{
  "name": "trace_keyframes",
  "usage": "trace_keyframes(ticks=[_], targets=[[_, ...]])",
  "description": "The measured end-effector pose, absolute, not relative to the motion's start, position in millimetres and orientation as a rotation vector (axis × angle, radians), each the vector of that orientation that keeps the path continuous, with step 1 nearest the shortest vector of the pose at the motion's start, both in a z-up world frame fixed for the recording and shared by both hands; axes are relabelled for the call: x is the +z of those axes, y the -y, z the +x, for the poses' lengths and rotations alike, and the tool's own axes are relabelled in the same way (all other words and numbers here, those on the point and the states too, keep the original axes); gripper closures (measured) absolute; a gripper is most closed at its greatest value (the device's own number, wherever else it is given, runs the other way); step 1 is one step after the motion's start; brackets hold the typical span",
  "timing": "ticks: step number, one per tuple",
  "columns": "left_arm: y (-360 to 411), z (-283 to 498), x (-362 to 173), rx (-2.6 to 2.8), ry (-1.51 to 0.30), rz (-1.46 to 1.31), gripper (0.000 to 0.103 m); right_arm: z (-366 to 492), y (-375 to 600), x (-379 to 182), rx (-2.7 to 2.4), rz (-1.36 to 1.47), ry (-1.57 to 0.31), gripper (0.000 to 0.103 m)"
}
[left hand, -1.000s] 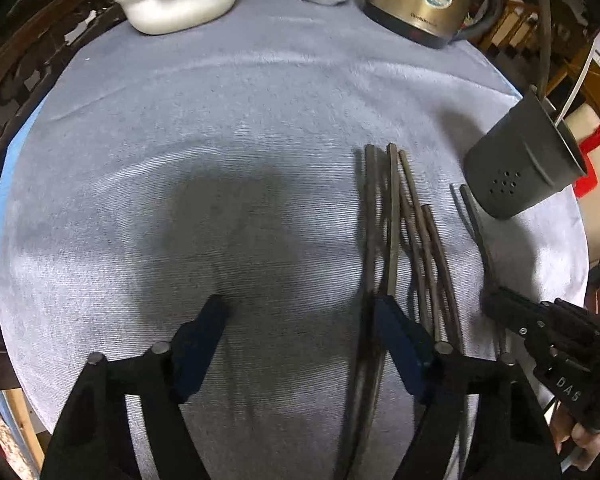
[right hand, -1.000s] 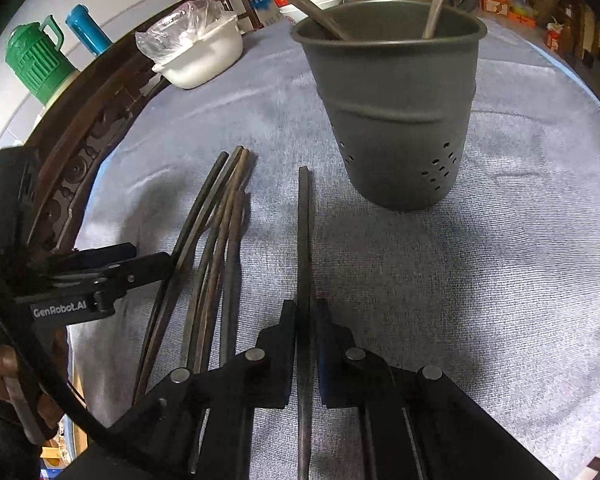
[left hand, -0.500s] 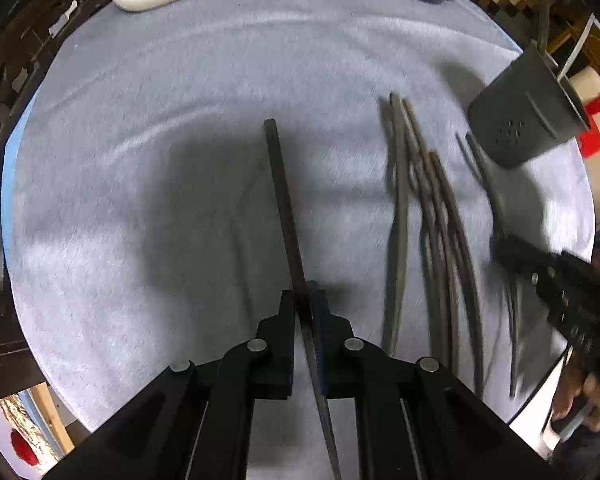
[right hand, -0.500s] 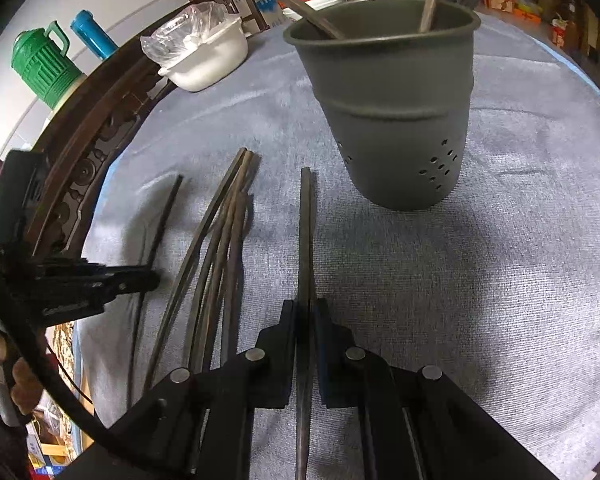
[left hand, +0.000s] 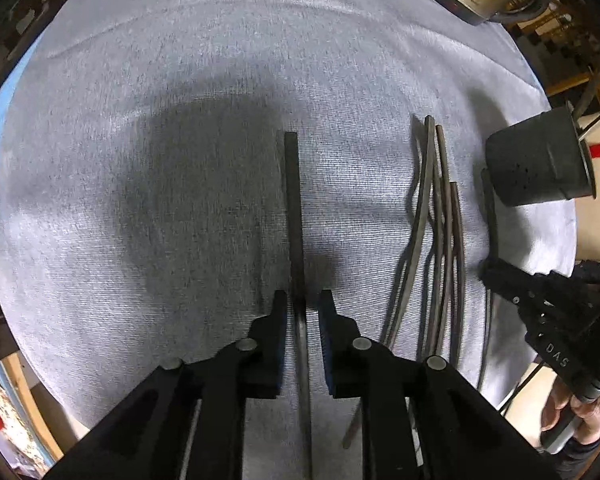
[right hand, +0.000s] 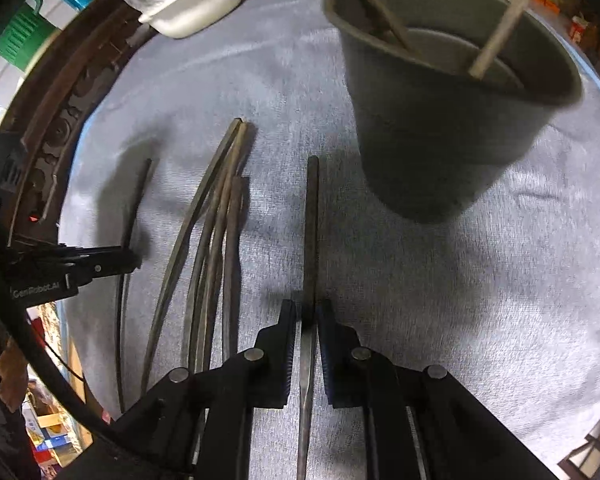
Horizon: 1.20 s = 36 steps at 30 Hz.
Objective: Organize utensils
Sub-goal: 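Close the left tool on a chopstick while the right tool holds its chopstick, then lift both held chopsticks and carry them toward the grey perforated cup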
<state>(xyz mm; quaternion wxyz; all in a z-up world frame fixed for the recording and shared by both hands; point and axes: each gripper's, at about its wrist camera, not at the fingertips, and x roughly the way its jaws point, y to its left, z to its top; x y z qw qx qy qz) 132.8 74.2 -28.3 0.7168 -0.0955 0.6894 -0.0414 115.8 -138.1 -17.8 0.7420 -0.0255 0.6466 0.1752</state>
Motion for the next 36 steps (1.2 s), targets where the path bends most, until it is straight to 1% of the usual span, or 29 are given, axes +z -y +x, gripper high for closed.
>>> trace_keyframes(ticks=[3,4,6,10,14,21,22,23,25,28,36], targets=[[-78.7,134.4,-25.8,-0.123,-1.53,-0.207,0.097,115.8,130.2,-16.8,0.371,-0.11,-1.418,0.09],[-78.7,133.9,-24.9,-0.131,-1.534,-0.192,0.097,114.9,129.5,-16.5,0.37,-0.121,-1.419,0.094],[-78.7,130.0,-22.3,-0.139,-1.541,-0.127,0.097,112.4,129.8,-16.3,0.374,-0.132,-1.435,0.095],[-69.1,119.7,-23.4,-0.172,-1.573,0.009,0.097,103.0,133.0,-19.0,0.369,-0.192,-1.486,0.094],[-51.9,128.9,-20.5,-0.163,-1.616,0.086,0.096,113.3,137.9,-21.1,0.339,-0.152,-1.533,0.094],[-27.9,129.7,-19.3,-0.155,-1.596,0.147,0.096,120.9,115.1,-25.9,0.344,-0.305,-1.59,0.094],[-30.9,131.0,-30.2,-0.157,-1.59,0.146,0.096,120.8,113.2,-26.1,0.341,-0.318,-1.589,0.094],[-32.0,129.3,-29.1,-0.156,-1.585,0.123,0.096,116.4,107.0,-26.1,0.34,-0.325,-1.585,0.095],[-36.0,116.7,-30.1,-0.158,-1.579,0.07,0.097,112.8,96.9,-26.7,0.342,-0.329,-1.563,0.096],[-49.4,114.2,-21.4,-0.159,-1.54,-0.027,0.097,93.4,98.7,-17.7,0.37,-0.258,-1.511,0.097],[-74.4,101.8,40.8,-0.137,-1.252,-0.236,0.097,52.7,122.3,53.2,0.401,-0.1,-1.232,0.097]])
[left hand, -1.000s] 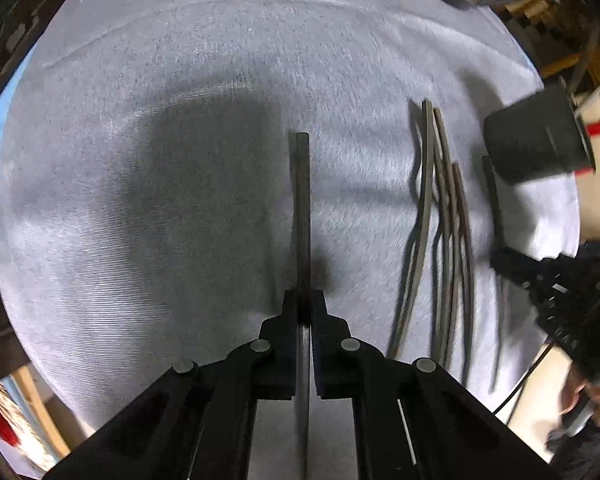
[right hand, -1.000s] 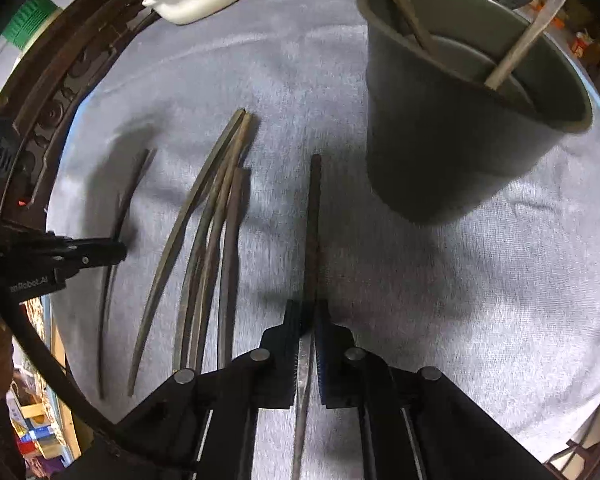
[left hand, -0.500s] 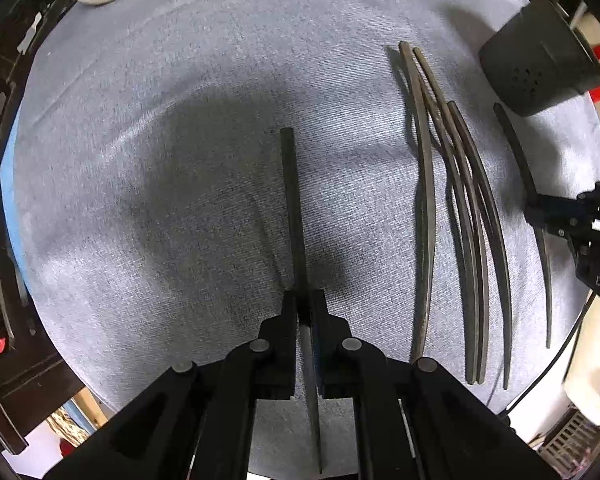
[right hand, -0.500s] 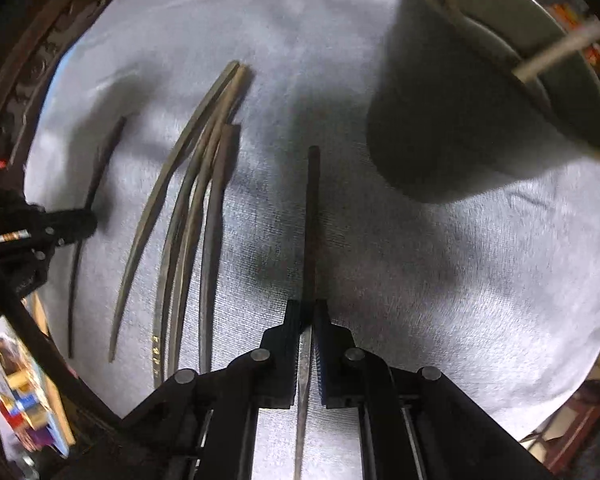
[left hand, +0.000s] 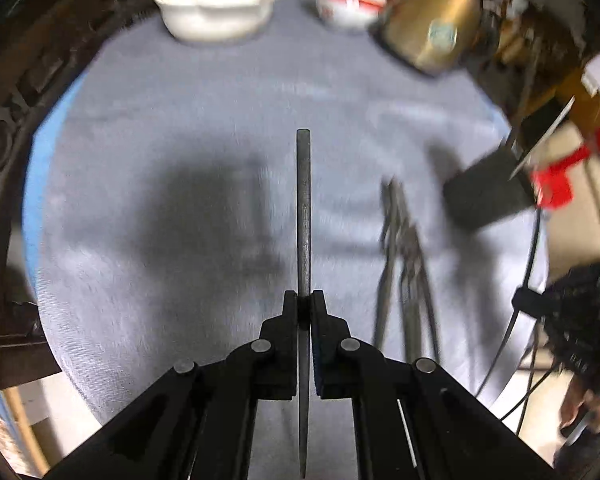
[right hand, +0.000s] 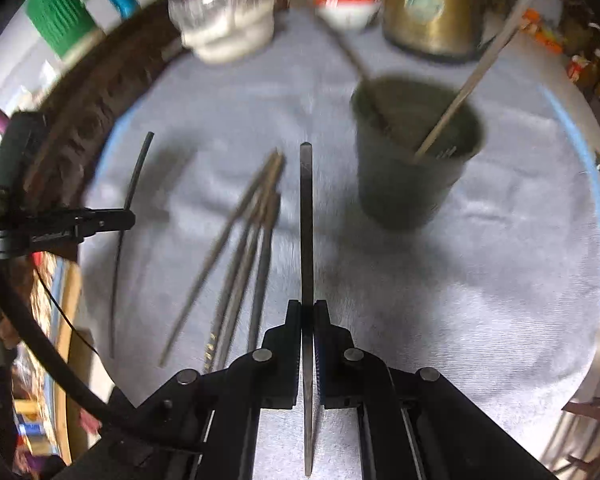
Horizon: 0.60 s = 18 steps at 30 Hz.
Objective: Organize utensils
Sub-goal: 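Lift both held chopsticks and carry them toward the grey perforated cup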
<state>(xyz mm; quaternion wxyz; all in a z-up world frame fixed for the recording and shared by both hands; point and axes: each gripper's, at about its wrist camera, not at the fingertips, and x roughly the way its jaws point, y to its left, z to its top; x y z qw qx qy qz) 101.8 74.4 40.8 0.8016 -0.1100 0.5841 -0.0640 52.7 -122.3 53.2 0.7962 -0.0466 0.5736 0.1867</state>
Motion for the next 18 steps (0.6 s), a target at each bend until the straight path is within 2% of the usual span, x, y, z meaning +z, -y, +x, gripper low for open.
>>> trace_keyframes(ticks=[9,18], targets=[[-81.9,66.6,83.4,-0.044,-0.849,-0.269,0.097,26.4,159.3,104.2,0.319,0.042,-0.933,0.097],[-91.1,66.5,82.4,0.001,-0.626,-0.261,0.097,12.6,182.8,124.6,0.21,0.057,-0.706,0.097]])
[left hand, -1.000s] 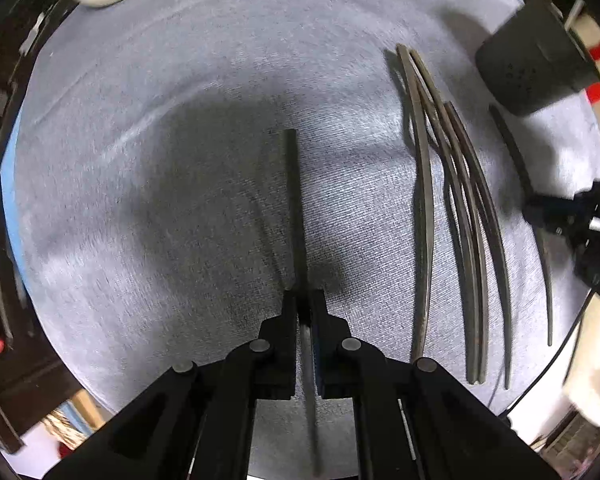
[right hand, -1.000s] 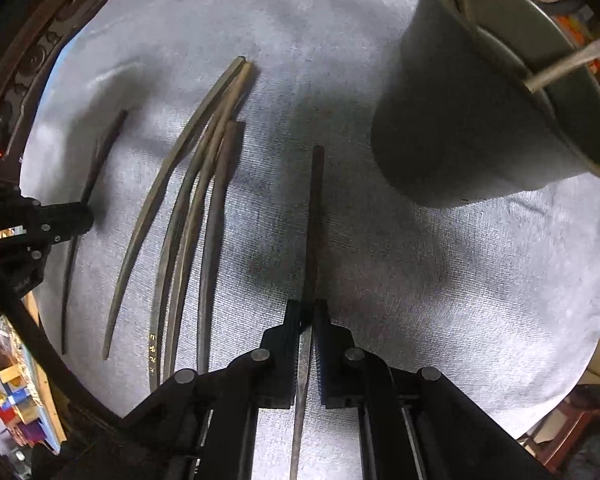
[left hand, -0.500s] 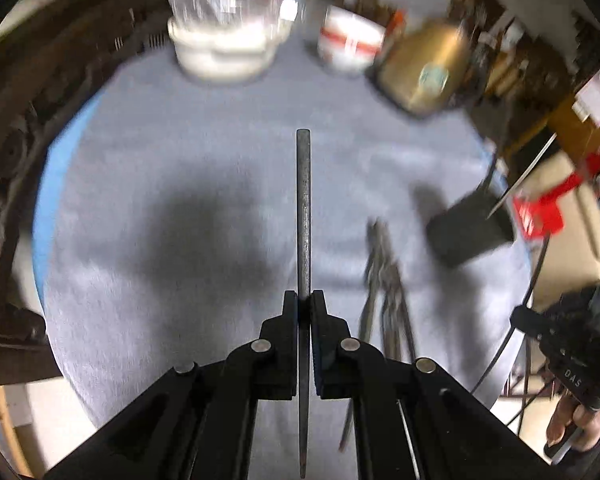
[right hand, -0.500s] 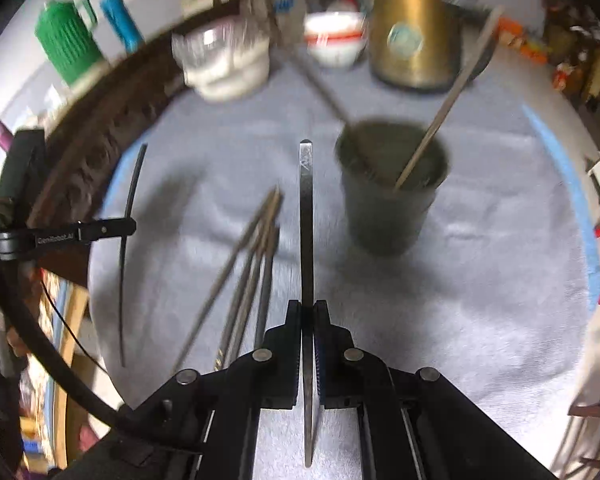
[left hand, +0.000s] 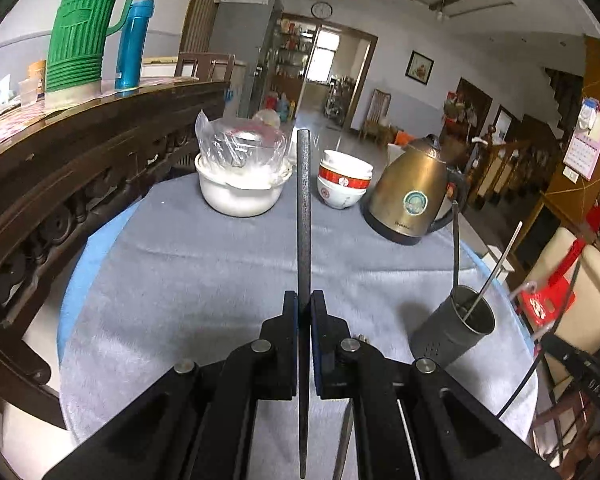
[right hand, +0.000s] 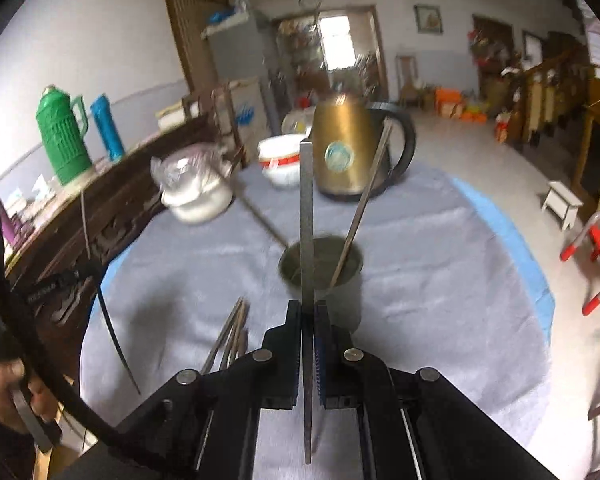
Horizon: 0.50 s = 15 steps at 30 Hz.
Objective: Organize utensils
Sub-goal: 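Lift both held chopsticks and carry them toward the grey perforated cup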
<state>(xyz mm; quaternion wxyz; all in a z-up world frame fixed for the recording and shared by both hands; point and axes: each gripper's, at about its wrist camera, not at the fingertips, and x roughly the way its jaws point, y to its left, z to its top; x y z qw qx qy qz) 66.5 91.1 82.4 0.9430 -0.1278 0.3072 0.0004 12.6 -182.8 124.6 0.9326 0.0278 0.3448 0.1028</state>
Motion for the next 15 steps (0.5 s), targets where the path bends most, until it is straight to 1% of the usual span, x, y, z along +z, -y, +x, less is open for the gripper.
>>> trace_keyframes(ticks=[4,5,15], targets=[[-90.0,69.3,69.5,0.012,-0.6,-0.267,0.097,15.6,190.2,128.1,0.149,0.038,-0.612,0.097],[-91.4,63.0,73.6,0.01,-0.593,-0.27,0.097,17.2,191.8,125.4,0.134,0.039,-0.597,0.097],[-89.0,44.3,65.7,0.017,-0.572,-0.219,0.097,6.2,193.9,111.7,0.118,0.01,-0.577,0.097]])
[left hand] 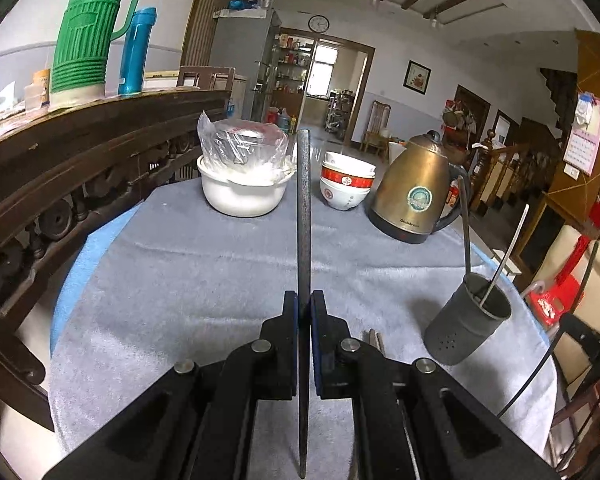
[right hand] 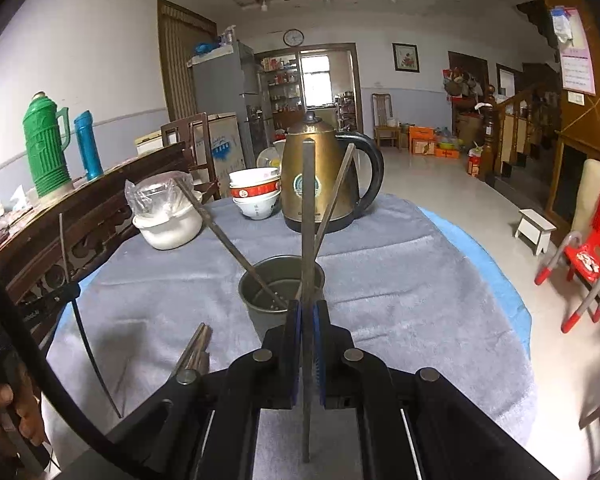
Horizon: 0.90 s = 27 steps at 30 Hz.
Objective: Organize utensils
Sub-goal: 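Lift both held chopsticks and carry them toward the grey perforated cup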
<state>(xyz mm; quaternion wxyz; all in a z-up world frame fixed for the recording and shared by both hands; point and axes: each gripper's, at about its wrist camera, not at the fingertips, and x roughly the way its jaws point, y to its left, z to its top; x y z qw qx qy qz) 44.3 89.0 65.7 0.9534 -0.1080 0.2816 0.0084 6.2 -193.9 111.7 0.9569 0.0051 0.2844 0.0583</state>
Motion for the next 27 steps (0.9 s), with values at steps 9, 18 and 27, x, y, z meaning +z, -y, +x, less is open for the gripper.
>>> trace_keyframes(ticks=[9,18,27], targets=[[-94.3,17.6,68.9,0.006,-0.532,-0.203,0.097,-10.7,196.8,115.1,0.125,0.003,-0.568,0.097],[-96.9,-9.7,74.2,-0.003,-0.507,-0.214,0.096,-23.0,203.2,116.9,0.123,0.023,-0.562,0.097],[-95.2,-17.6,76.1,-0.011,-0.503,-0.22,0.096,-29.5,207.6,117.9,0.116,0.032,-0.557,0.097]])
